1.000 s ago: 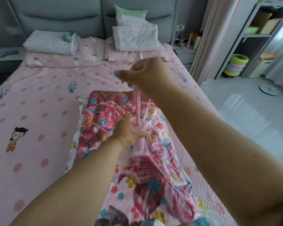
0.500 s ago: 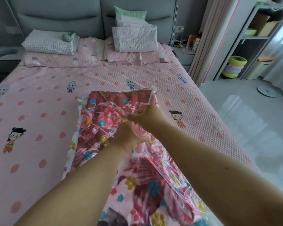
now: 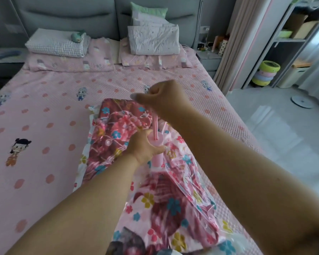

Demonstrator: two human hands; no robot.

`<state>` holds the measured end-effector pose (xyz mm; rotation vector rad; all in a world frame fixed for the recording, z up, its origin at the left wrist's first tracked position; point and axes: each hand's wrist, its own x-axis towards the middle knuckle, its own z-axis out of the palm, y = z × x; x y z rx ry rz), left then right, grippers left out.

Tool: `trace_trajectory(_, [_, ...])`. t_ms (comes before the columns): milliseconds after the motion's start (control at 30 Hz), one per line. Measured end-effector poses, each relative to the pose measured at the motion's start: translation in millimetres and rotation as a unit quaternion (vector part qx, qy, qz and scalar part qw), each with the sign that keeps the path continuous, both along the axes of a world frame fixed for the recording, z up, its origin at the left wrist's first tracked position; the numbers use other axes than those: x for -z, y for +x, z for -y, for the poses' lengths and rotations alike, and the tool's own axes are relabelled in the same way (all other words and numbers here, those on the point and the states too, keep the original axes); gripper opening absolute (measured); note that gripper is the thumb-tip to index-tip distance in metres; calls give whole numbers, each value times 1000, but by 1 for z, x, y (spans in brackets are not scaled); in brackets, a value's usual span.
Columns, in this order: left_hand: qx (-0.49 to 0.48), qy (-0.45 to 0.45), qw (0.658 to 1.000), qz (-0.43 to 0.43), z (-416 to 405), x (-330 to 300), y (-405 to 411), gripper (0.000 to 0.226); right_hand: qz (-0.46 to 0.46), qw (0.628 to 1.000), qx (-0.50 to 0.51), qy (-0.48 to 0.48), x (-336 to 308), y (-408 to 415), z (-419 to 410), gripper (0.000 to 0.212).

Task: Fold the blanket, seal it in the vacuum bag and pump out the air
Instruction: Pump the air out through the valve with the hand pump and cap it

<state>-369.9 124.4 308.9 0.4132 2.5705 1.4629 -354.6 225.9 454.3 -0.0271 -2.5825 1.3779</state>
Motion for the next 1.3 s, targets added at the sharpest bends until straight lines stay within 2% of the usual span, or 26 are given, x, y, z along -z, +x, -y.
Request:
trace_trajectory(67, [4, 7, 1000, 15, 0, -3, 1, 41, -69, 997, -4, -30, -23, -8, 1, 47])
trace_trajectory(100, [5, 7, 1000, 17, 0, -3, 1, 41, -58, 998, -7, -8, -18, -6, 2, 46])
trace_trajectory(200, [9, -12, 1000, 1, -1, -1, 4, 41, 126, 989, -8, 80, 28, 17, 2, 40])
trace_trajectory(233, [10, -19, 1000, -6, -2, 0, 5, 41, 161, 984, -4, 83, 37, 22, 1, 38])
trace_trajectory(267, [6, -21, 1000, -8, -3, -1, 5, 39, 155, 985, -2, 74, 37, 21, 0, 38])
trace_trajectory(400, [1, -4, 1000, 19, -4, -3, 0, 40, -70, 997, 2, -23, -12, 1, -2, 43])
trace_trajectory(433, [1, -8, 1000, 18, -5, -3, 0, 41, -89, 996, 0, -28, -14, -2, -3, 44])
trace_trajectory(467, [-2, -14, 1000, 13, -5, -2, 0, 41, -69, 998, -4, -1, -7, -1, -5, 44])
trace_trajectory(567, [5, -45, 999, -10, -8, 1, 5, 47, 150, 987, -13, 62, 44, 16, -8, 37])
trace_trajectory(600, [7, -45, 999, -13, -8, 1, 6, 43, 186, 981, -9, 63, 52, 17, -8, 37])
trace_trajectory(667, [-2, -34, 999, -11, -8, 0, 5, 39, 140, 989, -7, 46, 42, 8, -8, 38])
trace_trajectory(767, [-8, -17, 1000, 19, -7, -2, 0, 42, -44, 999, -11, -19, -7, -6, -8, 47])
trace_trajectory(833, [-8, -18, 1000, 23, -9, -3, -1, 39, -68, 997, -8, -27, -5, -6, -10, 51])
trace_trajectory(867, [-7, -26, 1000, 16, -9, -2, -1, 36, -31, 999, -7, 3, 10, 0, -10, 50])
trace_trajectory(967, [6, -40, 999, 3, -11, 5, 3, 33, 166, 984, 0, 57, 58, 18, -11, 40])
trace_trajectory(1000, [1, -39, 999, 5, -11, 5, 3, 34, 165, 985, 4, 45, 57, 14, -12, 36])
trace_trajectory(1067, [-12, -25, 1000, 13, -10, 3, 1, 37, 51, 998, -7, 44, 30, -1, -10, 35])
trace_trajectory(1100, [-13, -16, 1000, 21, -9, 1, 0, 39, -18, 999, -13, 41, 12, -8, -9, 43])
trace_trajectory(1167, [-14, -9, 1000, 24, -8, -2, 0, 39, -92, 996, -9, -3, -7, -14, -6, 42])
trace_trajectory(1233, [-18, -23, 1000, 8, -7, -2, 2, 35, -35, 998, 8, 42, 15, -6, -8, 51])
trace_trajectory(1300, [0, -47, 999, -8, -8, 2, 5, 32, 128, 986, 8, 108, 52, 11, -10, 46])
